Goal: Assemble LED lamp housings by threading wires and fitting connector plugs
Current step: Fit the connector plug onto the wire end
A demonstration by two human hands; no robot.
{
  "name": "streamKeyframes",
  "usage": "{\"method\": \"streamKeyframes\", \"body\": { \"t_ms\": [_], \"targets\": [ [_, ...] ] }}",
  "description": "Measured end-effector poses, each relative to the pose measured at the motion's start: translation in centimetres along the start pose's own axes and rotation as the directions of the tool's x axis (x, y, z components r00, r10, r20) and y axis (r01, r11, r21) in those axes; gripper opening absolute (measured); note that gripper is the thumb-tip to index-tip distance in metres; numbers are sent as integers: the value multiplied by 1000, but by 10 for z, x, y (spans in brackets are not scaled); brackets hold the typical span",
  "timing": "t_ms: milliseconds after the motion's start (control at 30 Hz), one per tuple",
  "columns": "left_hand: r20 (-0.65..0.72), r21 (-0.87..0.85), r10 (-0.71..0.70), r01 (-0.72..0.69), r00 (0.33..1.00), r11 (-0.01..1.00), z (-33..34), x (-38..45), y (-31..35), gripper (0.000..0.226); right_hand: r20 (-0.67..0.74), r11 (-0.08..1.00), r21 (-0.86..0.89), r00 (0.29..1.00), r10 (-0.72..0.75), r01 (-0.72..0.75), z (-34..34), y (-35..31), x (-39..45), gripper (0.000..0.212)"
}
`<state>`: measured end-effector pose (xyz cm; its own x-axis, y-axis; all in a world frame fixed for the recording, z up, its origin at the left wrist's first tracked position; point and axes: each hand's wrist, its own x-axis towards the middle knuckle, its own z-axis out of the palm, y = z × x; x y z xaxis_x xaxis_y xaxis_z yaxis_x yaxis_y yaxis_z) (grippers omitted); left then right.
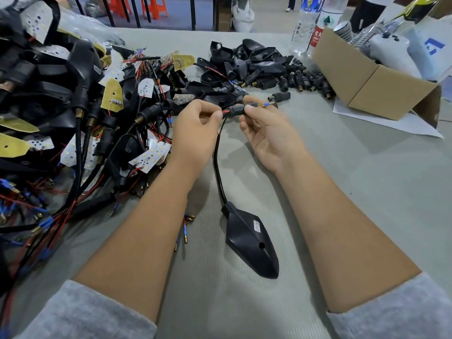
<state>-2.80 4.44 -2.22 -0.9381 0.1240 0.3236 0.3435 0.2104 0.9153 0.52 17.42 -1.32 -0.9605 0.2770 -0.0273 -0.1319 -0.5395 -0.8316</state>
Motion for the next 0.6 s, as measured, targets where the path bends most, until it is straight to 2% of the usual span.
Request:
{"method": "streamKeyframes", "body": {
  "t_ms": [167, 300, 433, 600],
  "targets": [
    [21, 51, 42, -43, 999, 998, 0, 0, -2, 12, 26, 992, -116, 999, -45, 48, 2, 5, 0, 14],
    [9, 21, 31, -31, 999, 999, 1, -1, 0, 9, -20, 998, -42, 999, -37, 36, 2, 4, 1, 11],
    [0, -15, -53, 53, 999, 998, 0, 1, -1, 18, -82, 998, 48, 996, -30, 34, 1, 2, 3, 10],
    [39, 11, -7, 7, 999, 1000, 0, 1, -2, 19, -18, 992, -112, 998, -57, 55, 2, 5, 1, 8]
  ]
}}
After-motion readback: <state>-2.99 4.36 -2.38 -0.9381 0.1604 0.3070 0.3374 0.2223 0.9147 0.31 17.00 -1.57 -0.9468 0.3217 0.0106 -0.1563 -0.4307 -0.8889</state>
